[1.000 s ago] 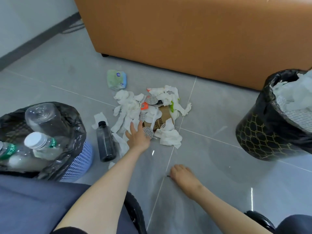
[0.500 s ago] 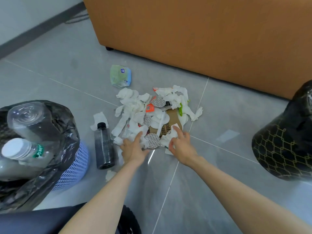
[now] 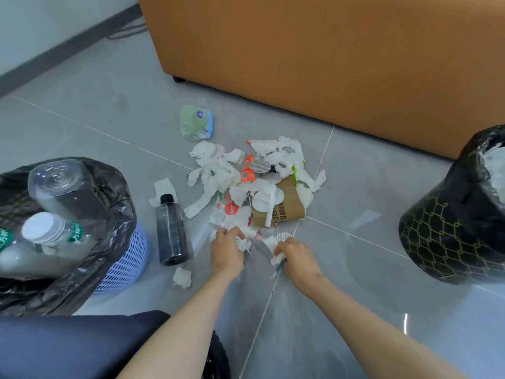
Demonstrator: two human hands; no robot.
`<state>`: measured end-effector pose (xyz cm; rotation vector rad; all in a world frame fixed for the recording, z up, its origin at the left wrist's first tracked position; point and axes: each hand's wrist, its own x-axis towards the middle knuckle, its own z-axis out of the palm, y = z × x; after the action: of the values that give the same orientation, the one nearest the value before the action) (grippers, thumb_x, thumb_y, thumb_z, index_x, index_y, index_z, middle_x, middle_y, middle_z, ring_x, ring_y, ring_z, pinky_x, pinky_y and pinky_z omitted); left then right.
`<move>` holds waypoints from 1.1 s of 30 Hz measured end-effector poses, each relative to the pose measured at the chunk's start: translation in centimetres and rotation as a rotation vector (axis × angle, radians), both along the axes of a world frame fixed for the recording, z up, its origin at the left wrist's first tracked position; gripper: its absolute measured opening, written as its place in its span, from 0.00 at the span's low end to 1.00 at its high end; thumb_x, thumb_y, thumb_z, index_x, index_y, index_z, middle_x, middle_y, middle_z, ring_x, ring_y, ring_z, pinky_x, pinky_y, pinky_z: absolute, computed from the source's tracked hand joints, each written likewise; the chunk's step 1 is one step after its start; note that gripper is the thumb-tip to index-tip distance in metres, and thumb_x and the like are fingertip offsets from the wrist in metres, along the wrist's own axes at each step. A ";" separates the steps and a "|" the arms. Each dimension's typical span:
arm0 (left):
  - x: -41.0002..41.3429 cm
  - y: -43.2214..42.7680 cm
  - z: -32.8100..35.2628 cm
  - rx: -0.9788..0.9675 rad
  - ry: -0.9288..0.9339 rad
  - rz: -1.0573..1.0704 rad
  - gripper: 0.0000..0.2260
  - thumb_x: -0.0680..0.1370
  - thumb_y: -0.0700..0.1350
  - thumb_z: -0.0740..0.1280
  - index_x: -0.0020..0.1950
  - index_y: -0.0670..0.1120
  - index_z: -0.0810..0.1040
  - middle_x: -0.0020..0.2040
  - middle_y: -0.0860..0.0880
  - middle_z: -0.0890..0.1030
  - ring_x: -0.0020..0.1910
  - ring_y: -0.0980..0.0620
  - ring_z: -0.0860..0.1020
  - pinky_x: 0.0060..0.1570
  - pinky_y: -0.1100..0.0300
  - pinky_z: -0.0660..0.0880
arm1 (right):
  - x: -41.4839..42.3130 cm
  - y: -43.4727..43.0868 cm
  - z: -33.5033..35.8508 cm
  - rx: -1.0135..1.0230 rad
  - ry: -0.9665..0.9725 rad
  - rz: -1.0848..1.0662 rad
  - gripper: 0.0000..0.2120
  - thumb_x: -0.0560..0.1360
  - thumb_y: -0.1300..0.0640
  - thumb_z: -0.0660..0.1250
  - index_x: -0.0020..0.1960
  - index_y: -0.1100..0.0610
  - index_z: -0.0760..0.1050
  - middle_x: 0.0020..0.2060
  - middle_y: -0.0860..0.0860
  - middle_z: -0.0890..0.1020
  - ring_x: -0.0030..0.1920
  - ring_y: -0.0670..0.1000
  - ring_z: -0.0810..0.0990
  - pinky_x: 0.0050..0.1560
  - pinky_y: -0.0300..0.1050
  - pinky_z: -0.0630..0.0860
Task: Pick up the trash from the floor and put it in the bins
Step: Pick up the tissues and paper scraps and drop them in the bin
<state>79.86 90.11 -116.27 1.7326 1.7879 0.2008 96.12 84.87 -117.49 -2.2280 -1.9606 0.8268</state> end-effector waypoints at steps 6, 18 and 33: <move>0.8 -0.7 2.8 -0.026 -0.034 0.042 0.12 0.77 0.35 0.61 0.59 0.42 0.75 0.55 0.42 0.80 0.53 0.42 0.77 0.50 0.56 0.73 | 2.8 -0.3 5.2 0.005 0.155 -0.199 0.13 0.72 0.67 0.65 0.53 0.54 0.79 0.53 0.54 0.80 0.52 0.54 0.78 0.44 0.38 0.69; 6.1 2.8 18.5 0.126 -0.029 -0.022 0.14 0.75 0.34 0.60 0.59 0.43 0.76 0.58 0.41 0.78 0.55 0.40 0.78 0.48 0.54 0.76 | 11.0 0.3 25.6 0.228 0.171 -0.241 0.09 0.71 0.59 0.72 0.52 0.54 0.81 0.55 0.54 0.79 0.58 0.53 0.75 0.51 0.40 0.68; 25.8 -0.7 31.8 0.057 -0.522 -0.367 0.09 0.75 0.41 0.64 0.53 0.47 0.80 0.55 0.46 0.79 0.54 0.45 0.78 0.46 0.58 0.77 | 25.3 -8.5 35.3 0.411 0.093 -0.772 0.09 0.72 0.63 0.71 0.52 0.55 0.80 0.57 0.56 0.76 0.52 0.52 0.74 0.48 0.44 0.73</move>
<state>105.68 89.40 -84.51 1.8047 1.0849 0.4982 121.46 76.41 -82.16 -2.3194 -0.9484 0.3642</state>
